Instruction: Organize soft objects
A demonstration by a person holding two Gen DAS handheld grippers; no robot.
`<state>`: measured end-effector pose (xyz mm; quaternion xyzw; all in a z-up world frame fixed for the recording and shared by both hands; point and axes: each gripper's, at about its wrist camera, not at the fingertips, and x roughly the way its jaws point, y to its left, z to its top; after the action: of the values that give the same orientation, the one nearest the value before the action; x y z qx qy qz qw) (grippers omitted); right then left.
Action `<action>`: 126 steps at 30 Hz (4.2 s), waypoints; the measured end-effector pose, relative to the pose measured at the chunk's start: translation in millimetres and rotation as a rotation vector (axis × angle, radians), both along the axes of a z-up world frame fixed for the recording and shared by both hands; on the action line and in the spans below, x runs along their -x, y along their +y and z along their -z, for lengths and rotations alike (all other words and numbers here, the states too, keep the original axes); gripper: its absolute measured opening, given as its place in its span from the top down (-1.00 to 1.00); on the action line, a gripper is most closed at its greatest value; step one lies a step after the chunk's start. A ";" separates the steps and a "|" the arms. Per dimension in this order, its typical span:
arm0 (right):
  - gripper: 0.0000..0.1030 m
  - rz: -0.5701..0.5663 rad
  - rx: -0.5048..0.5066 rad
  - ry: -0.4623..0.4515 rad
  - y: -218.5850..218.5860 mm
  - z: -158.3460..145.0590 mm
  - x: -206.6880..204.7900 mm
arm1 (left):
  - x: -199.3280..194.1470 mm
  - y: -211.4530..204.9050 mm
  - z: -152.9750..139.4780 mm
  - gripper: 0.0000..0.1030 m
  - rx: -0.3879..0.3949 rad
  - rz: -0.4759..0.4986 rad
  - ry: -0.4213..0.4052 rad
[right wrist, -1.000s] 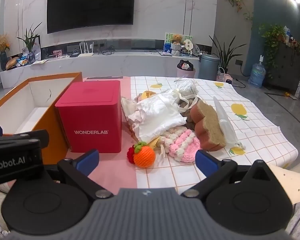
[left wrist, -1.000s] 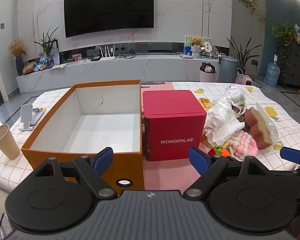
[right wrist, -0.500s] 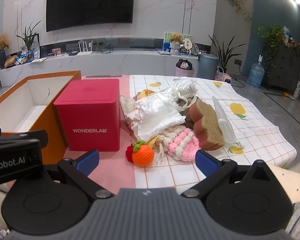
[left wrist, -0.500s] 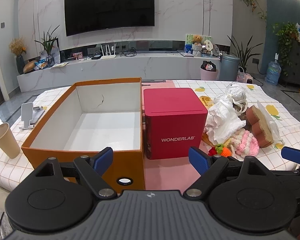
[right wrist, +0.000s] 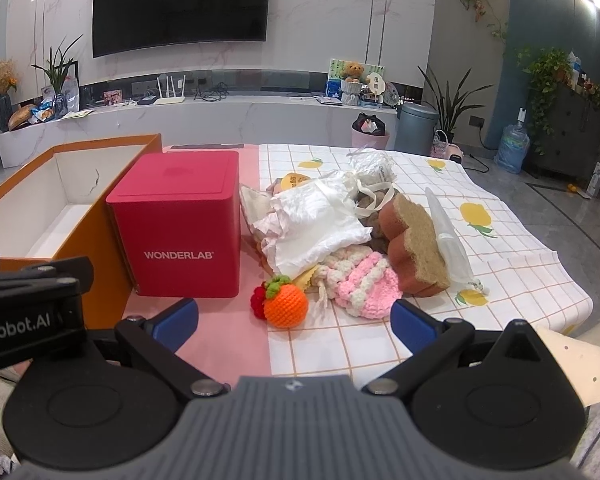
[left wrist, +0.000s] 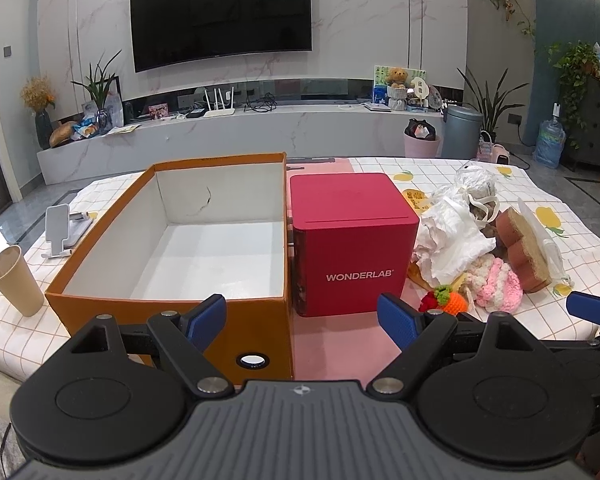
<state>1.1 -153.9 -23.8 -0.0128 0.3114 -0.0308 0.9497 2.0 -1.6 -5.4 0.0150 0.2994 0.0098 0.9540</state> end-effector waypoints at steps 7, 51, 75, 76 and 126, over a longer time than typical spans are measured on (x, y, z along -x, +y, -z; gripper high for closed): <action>-0.95 0.000 0.000 -0.001 -0.3 -0.1 0.0 | -0.2 0.1 0.0 -0.94 -0.001 0.000 -0.001; -0.95 0.004 0.019 -0.009 1.8 -0.4 1.4 | 2.8 0.0 -1.5 -0.93 -0.018 0.014 -0.010; -0.95 0.074 -0.017 -0.044 -76.5 -36.2 -12.0 | -31.4 -52.1 -46.3 -0.93 0.030 0.119 -0.079; -0.95 0.084 -0.011 -0.046 -83.0 -38.6 -14.7 | -35.5 -55.6 -45.2 -0.93 0.033 0.124 -0.076; 0.99 0.332 -0.525 0.259 -252.4 29.8 -108.0 | -101.9 -105.6 107.4 -0.19 0.188 0.332 0.126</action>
<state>109.1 -406.2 -53.5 0.2795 0.4248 -0.1019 0.8550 103.9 -107.3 -112.7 -0.0242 0.3516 -0.1764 0.9191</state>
